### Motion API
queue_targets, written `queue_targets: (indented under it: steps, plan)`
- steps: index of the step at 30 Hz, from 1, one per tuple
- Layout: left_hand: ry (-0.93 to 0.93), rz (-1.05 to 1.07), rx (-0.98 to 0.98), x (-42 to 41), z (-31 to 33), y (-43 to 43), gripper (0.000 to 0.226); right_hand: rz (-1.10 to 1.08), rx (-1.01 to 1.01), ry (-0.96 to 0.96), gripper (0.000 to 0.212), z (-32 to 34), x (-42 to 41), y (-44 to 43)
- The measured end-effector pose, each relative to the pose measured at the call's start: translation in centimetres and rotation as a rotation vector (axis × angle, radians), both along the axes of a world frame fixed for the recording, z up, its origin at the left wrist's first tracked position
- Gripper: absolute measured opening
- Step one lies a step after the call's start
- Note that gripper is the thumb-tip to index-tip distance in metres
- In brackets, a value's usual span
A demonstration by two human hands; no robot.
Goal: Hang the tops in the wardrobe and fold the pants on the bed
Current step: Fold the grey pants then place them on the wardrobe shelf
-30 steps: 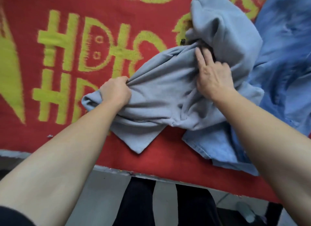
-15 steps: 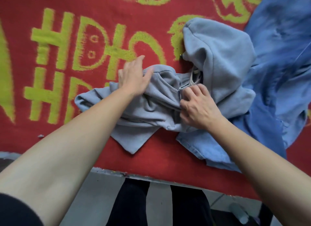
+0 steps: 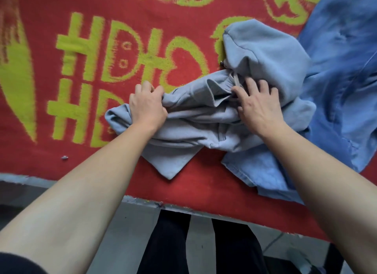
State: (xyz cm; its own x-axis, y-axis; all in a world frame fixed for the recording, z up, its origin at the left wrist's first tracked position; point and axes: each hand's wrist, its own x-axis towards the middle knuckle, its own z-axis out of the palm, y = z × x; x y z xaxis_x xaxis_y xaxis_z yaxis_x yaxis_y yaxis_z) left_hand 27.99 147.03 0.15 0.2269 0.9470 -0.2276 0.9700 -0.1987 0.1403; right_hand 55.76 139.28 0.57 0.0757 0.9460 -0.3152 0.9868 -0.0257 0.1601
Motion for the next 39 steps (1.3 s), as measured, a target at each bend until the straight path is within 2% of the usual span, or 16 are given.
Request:
queue_targets:
  steps: [3, 5, 8, 10, 13, 14, 16, 17, 21, 24, 27, 29, 31, 33, 35, 39]
  plan:
    - [0.048, 0.031, 0.078, -1.9, 0.5, -0.6, 0.026, -0.25, -0.099, 0.074, 0.067, 0.5, -0.1, -0.8]
    - [0.077, 0.048, 0.102, -3.5, 0.7, -1.1, 0.027, -0.343, -0.189, 0.007, 0.058, 1.5, 0.3, -1.5]
    - [0.106, 0.025, 0.112, -4.7, 0.8, -2.5, 0.026, -0.243, -0.333, -0.145, 0.041, 3.2, -0.1, -1.6]
    - [0.101, -0.015, 0.1, -5.0, 0.6, -3.7, 0.026, -0.18, -0.364, -0.13, 0.038, 4.0, -1.2, -1.6]
    - [0.047, -0.031, 0.138, -5.7, 0.2, -5.3, 0.022, -0.134, -0.097, 0.032, 0.024, 3.9, -2.9, -1.4]
    - [0.037, -0.031, 0.142, -5.9, 0.1, -5.7, 0.023, -0.086, 0.013, 0.083, 0.027, 3.5, -3.3, -1.1]
    - [0.022, -0.045, 0.127, -6.2, 0.1, -6.4, 0.025, 0.086, 0.094, 0.098, 0.049, 2.2, -4.0, 0.1]
    - [0.015, -0.05, 0.112, -6.2, 0.2, -6.6, 0.025, 0.163, 0.047, 0.084, 0.054, 1.7, -4.3, 0.7]
    - [-0.012, 0.005, 0.002, -4.9, 1.6, -7.4, 0.034, 0.258, -0.101, 0.052, 0.028, 0.6, -5.8, 1.3]
    - [-0.177, -0.029, 0.028, -2.8, 3.3, -7.8, 0.047, 0.288, -0.186, 0.05, 0.02, 0.6, -5.6, 0.4]
    - [-0.398, -0.204, 0.165, 0.8, 5.0, -8.2, 0.039, 0.252, -0.171, 0.147, 0.018, 1.4, -4.6, -0.8]
    - [-0.301, -0.292, 0.073, 2.6, 5.3, -8.8, 0.052, 0.253, -0.121, 0.218, 0.026, 1.8, -4.2, -1.8]
    - [-0.006, -0.408, -0.082, 2.8, 4.5, -9.5, 0.065, 0.262, -0.057, 0.219, 0.033, 2.1, -3.9, -3.0]
    - [0.162, -0.457, -0.157, 2.0, 3.4, -10.2, 0.045, 0.267, -0.032, 0.178, 0.042, 2.4, -4.0, -4.1]
    - [0.176, -0.405, -0.165, 1.3, 3.3, -10.8, 0.026, 0.257, -0.079, 0.106, 0.04, 2.7, -4.8, -5.2]
    - [0.149, -0.368, -0.097, 0.6, 5.0, -11.7, 0.027, 0.151, -0.136, 0.014, 0.048, 4.4, -6.7, -6.5]
